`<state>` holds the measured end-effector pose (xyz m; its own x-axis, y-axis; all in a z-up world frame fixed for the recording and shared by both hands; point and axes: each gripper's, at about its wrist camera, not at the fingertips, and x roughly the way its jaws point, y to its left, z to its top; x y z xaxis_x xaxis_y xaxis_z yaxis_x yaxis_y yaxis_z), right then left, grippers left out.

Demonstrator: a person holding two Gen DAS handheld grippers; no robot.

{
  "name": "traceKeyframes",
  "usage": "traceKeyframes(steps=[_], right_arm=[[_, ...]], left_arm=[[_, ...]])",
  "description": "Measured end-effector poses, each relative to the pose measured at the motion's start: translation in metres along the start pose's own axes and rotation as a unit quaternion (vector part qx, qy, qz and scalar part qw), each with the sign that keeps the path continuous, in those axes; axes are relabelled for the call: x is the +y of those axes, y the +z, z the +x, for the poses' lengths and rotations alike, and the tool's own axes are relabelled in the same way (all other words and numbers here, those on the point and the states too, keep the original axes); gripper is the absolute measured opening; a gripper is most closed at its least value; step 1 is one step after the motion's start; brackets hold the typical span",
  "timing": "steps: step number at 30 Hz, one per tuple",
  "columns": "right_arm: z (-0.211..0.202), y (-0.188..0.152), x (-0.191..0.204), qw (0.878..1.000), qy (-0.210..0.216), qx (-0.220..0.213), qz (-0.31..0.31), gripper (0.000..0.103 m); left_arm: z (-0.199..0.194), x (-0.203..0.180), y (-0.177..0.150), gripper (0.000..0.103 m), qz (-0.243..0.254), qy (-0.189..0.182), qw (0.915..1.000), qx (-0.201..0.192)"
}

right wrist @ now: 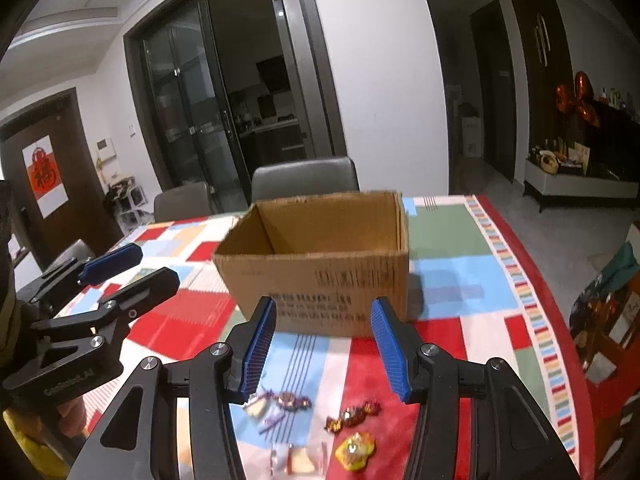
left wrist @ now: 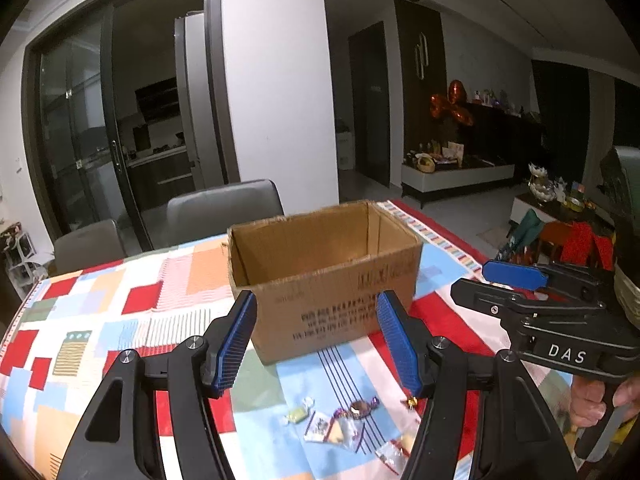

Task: Organize snacks
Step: 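Move both tools back from the box toward the remaining candies, then grasp the purple-wrapped candy with the left tool while the right tool grasps the gold-wrapped candy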

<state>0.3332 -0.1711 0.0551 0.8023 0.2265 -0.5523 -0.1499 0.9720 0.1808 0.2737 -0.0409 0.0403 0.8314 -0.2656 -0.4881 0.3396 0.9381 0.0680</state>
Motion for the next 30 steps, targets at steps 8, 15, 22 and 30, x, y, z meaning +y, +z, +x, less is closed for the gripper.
traceKeyframes(steps=[8, 15, 22, 30], right_arm=[[0.007, -0.035, -0.003, 1.000, -0.006, 0.028, 0.004, 0.051], [0.023, -0.062, -0.005, 0.998, -0.003, 0.065, 0.021, 0.051], [0.042, -0.082, -0.011, 0.995, -0.008, 0.096, 0.029, 0.051], [0.064, -0.096, -0.017, 0.991, -0.009, 0.125, 0.047, 0.050]], left_arm=[[0.010, -0.005, -0.030, 0.062, -0.004, -0.019, 0.9996, 0.023], [0.032, -0.009, -0.053, 0.062, -0.010, -0.039, 0.9975, 0.059], [0.057, -0.015, -0.081, 0.062, 0.000, -0.050, 0.9940, 0.097], [0.089, -0.020, -0.099, 0.061, 0.009, -0.069, 0.9877, 0.140]])
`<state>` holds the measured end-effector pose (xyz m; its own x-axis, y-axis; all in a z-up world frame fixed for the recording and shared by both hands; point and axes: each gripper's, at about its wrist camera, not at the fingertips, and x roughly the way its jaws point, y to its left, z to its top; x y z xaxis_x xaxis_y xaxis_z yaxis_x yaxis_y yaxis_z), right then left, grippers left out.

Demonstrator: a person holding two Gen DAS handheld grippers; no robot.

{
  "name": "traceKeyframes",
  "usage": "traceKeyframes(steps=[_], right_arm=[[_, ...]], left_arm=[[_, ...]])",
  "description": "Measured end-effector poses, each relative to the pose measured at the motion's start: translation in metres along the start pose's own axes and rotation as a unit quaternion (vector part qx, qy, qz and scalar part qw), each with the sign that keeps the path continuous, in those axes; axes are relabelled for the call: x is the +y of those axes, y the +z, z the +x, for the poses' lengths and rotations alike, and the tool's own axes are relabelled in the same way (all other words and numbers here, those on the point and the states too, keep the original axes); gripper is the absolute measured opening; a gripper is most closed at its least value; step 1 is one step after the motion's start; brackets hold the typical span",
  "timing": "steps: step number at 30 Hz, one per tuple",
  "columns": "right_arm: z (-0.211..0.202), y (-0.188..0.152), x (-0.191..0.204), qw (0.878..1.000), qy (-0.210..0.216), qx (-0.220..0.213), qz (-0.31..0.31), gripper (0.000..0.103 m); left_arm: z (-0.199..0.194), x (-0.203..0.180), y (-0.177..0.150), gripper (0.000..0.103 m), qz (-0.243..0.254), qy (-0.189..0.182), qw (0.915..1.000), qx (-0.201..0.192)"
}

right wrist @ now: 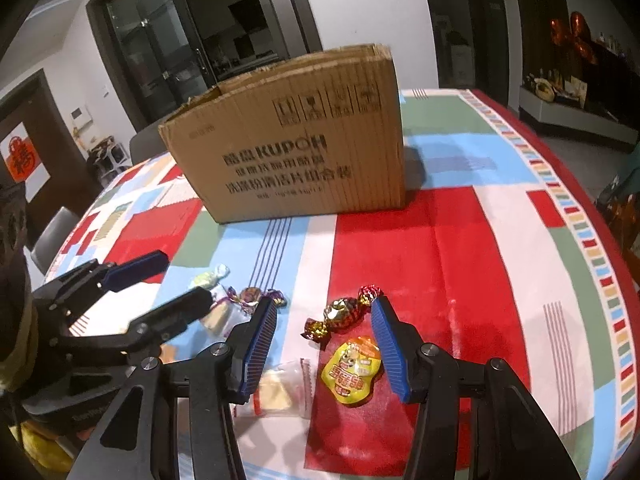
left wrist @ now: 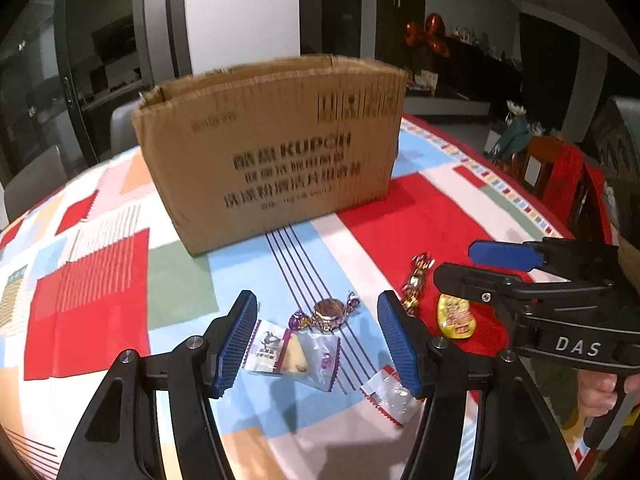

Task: Organize snacks
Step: 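Grasp the purple-wrapped candy with the left tool while the right tool grasps the gold-wrapped candy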

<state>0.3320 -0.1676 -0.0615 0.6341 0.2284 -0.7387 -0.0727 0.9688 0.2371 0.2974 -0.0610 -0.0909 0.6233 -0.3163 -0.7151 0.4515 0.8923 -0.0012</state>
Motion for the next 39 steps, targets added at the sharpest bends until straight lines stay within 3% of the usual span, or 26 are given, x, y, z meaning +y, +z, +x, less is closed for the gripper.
traceKeyframes(steps=[16, 20, 24, 28, 39], right_arm=[[0.036, -0.002, -0.008, 0.999, -0.007, 0.034, 0.022, 0.049], [0.043, -0.001, -0.008, 0.999, -0.005, 0.041, 0.023, 0.045], [0.049, -0.002, -0.007, 0.999, -0.006, 0.047, 0.021, 0.038], [0.052, -0.004, -0.007, 0.999, -0.007, 0.048, 0.019, 0.028], [0.041, -0.004, -0.004, 0.999, -0.013, 0.033, 0.009, 0.028]], left_arm=[[0.050, 0.002, -0.005, 0.059, 0.000, -0.009, 0.9988, 0.049], [0.057, 0.001, -0.006, 0.053, 0.000, -0.007, 0.9984, 0.055], [0.061, 0.001, -0.006, 0.038, -0.005, -0.014, 0.9980, 0.061], [0.061, 0.001, -0.008, 0.037, -0.010, -0.019, 0.9980, 0.059], [0.047, 0.005, -0.001, 0.028, -0.036, -0.015, 0.9984, 0.041]])
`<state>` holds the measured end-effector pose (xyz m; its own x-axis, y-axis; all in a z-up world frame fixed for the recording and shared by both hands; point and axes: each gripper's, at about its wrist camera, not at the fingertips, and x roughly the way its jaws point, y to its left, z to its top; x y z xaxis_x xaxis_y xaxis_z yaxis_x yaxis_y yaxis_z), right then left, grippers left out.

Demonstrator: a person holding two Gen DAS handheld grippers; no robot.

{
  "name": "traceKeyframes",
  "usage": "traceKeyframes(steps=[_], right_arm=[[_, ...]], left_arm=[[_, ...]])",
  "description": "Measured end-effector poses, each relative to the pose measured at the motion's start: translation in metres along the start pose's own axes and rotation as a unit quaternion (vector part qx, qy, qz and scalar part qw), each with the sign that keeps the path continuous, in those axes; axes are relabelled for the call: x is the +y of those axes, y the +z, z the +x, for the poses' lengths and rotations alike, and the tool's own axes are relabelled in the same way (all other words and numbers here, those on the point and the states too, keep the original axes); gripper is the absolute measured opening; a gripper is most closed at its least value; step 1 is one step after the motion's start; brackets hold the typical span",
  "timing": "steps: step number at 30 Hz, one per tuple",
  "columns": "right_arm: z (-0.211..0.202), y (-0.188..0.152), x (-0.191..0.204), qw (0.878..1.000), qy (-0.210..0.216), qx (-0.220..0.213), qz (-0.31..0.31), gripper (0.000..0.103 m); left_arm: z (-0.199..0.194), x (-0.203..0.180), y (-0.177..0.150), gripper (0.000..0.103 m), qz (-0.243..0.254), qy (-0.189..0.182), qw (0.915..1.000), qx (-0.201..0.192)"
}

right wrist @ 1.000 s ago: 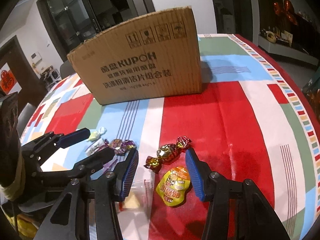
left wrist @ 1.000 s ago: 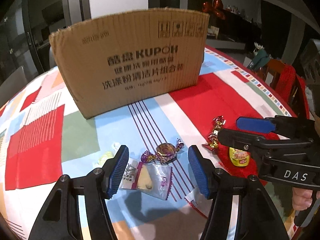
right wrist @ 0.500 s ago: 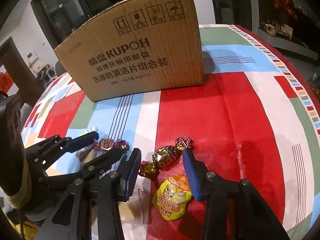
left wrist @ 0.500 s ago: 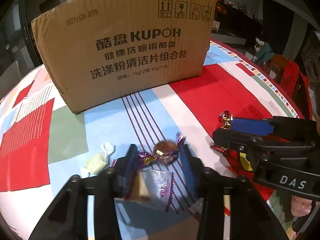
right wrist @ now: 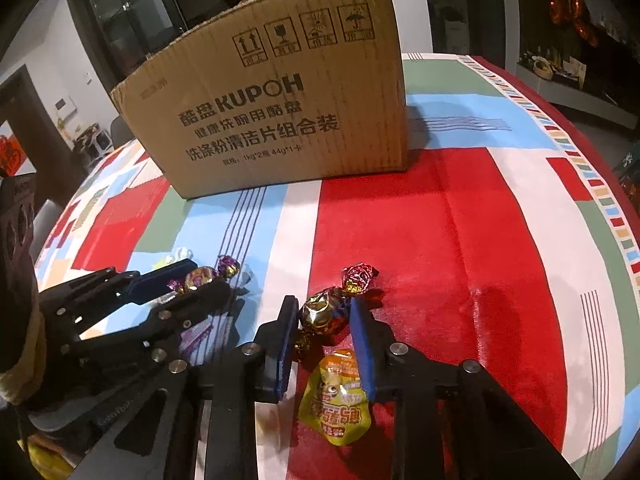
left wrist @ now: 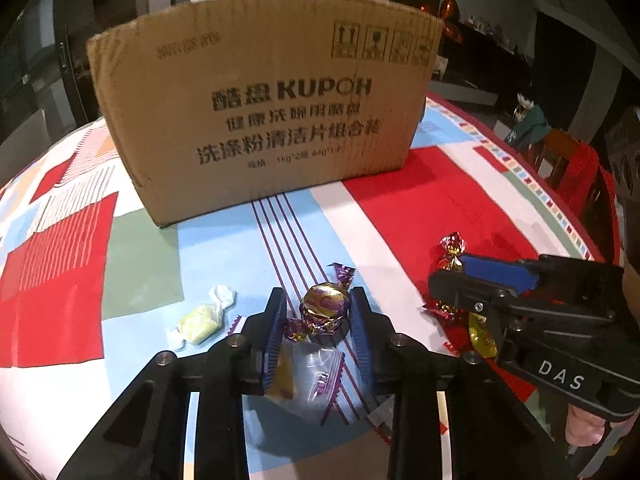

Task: Organize snacks
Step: 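Grasp the purple-wrapped candy with the left tool while the right tool grasps the gold-wrapped candy, then carry both candies over the box and open both tools to drop them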

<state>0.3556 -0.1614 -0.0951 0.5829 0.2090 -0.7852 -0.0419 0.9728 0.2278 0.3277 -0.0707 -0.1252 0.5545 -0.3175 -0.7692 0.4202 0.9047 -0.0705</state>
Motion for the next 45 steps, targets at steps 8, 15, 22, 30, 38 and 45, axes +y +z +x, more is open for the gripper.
traceKeyframes(steps=[8, 15, 22, 30, 38, 45], right_arm=[[-0.021, 0.005, 0.006, 1.000, 0.005, -0.021, -0.007, 0.028], [-0.047, 0.010, 0.014, 0.999, 0.013, -0.050, -0.018, 0.028], [-0.073, 0.019, 0.020, 0.996, 0.023, -0.080, -0.024, 0.028], [-0.101, 0.038, 0.028, 0.991, 0.032, -0.121, -0.037, 0.028], [-0.117, 0.064, 0.034, 0.986, 0.037, -0.154, -0.047, 0.028], [-0.125, 0.092, 0.042, 0.982, 0.042, -0.177, -0.058, 0.028]], left_arm=[[-0.024, 0.000, 0.005, 0.024, -0.013, -0.005, 0.9997, -0.023], [-0.053, 0.000, 0.011, 0.024, -0.028, 0.000, 0.9983, -0.051], [-0.084, 0.000, 0.021, 0.024, -0.038, 0.006, 0.9958, -0.083], [-0.119, 0.004, 0.041, 0.024, -0.042, 0.010, 0.9916, -0.122], [-0.137, 0.009, 0.064, 0.024, -0.032, 0.025, 0.9890, -0.142], [-0.150, 0.017, 0.089, 0.024, -0.028, 0.033, 0.9863, -0.159]])
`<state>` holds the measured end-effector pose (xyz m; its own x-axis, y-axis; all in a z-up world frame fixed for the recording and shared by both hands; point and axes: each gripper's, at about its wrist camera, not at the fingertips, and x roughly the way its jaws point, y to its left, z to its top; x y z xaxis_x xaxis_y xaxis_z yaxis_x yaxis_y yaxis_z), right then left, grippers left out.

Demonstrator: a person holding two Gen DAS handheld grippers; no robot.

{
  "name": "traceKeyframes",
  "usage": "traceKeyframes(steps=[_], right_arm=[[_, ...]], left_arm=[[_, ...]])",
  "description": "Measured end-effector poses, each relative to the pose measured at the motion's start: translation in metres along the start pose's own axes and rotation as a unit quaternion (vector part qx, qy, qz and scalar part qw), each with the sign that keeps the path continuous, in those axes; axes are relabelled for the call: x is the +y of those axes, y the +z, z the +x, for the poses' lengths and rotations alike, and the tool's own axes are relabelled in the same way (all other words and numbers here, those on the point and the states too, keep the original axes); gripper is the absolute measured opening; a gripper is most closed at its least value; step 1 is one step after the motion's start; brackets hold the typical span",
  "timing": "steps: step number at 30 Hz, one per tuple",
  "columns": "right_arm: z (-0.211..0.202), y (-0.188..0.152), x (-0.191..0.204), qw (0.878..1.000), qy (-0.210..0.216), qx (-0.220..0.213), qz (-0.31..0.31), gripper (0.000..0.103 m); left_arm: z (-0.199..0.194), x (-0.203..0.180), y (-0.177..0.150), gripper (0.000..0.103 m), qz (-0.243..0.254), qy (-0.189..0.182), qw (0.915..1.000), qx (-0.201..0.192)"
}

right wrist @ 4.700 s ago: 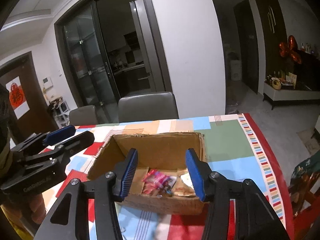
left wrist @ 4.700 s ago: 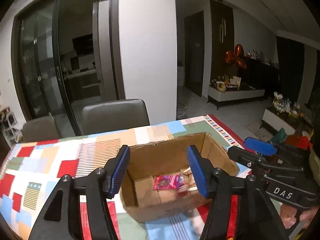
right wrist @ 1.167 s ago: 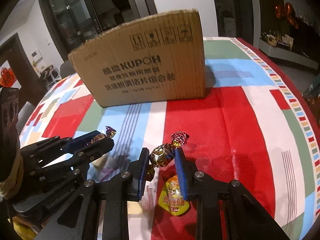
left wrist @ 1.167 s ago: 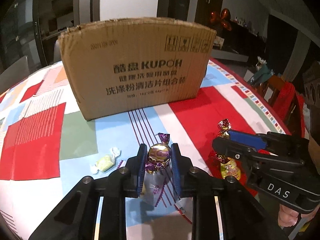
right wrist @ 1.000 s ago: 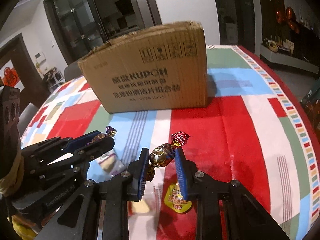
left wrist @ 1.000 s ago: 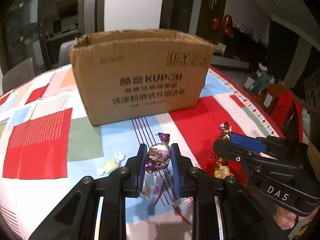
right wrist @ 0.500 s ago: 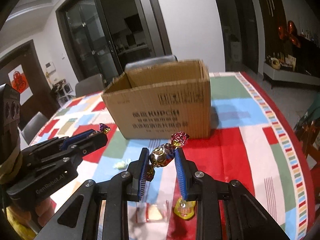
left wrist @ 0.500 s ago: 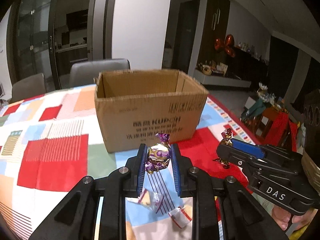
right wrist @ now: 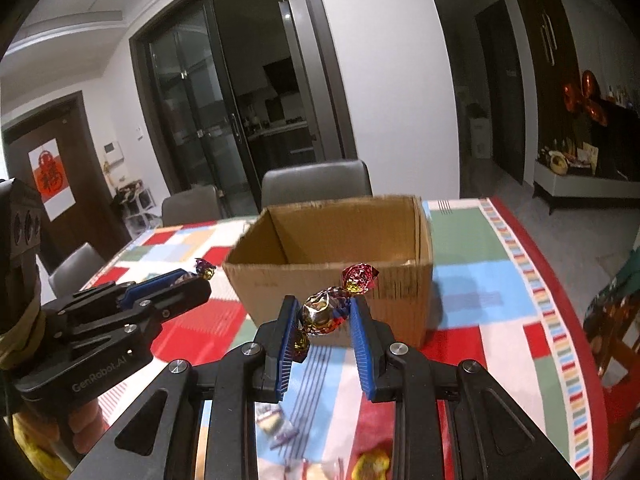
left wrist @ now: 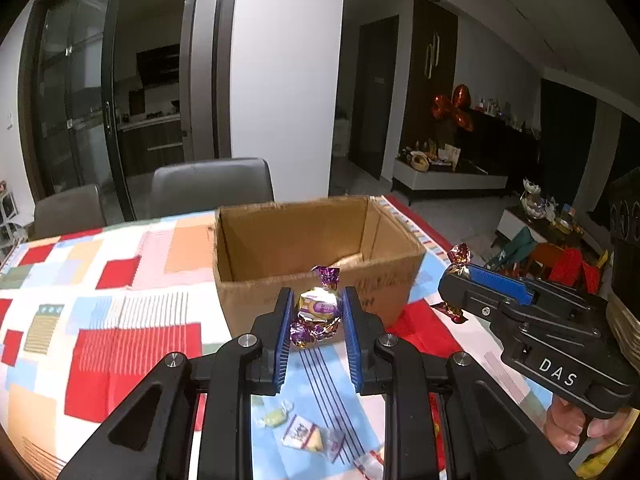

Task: Organize snacks
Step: 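Carry both candies over the box and open both tools to drop them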

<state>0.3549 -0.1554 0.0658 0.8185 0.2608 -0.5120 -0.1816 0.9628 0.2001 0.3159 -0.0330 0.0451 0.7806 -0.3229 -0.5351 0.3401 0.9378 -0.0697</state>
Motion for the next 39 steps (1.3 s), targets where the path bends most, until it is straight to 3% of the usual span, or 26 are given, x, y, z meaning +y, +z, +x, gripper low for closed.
traceKeyframes(steps=[11, 22, 25, 27, 29, 39], right_arm=[[0.020, 0.037, -0.002, 1.000, 0.007, -0.019, -0.012, 0.028], [0.053, 0.062, -0.005, 0.999, 0.004, -0.011, -0.035, 0.028], [0.065, 0.069, -0.008, 0.999, -0.001, -0.005, -0.032, 0.028], [0.070, 0.072, -0.010, 1.000, -0.007, -0.002, -0.028, 0.033], [0.069, 0.070, -0.011, 0.999, -0.020, -0.005, -0.024, 0.057], [0.036, 0.044, -0.014, 0.999, -0.041, -0.008, -0.013, 0.057]], left_arm=[[0.015, 0.011, 0.035, 0.024, -0.003, 0.011, 0.9998, -0.019], [0.052, 0.021, 0.062, 0.025, -0.004, 0.024, 0.9996, -0.018], [0.064, 0.025, 0.070, 0.034, -0.007, 0.025, 0.9996, -0.007], [0.068, 0.028, 0.074, 0.050, -0.011, 0.039, 0.9992, -0.001], [0.063, 0.027, 0.073, 0.061, -0.012, 0.048, 0.9987, -0.010], [0.033, 0.018, 0.039, 0.080, -0.016, 0.073, 0.9972, 0.001]])
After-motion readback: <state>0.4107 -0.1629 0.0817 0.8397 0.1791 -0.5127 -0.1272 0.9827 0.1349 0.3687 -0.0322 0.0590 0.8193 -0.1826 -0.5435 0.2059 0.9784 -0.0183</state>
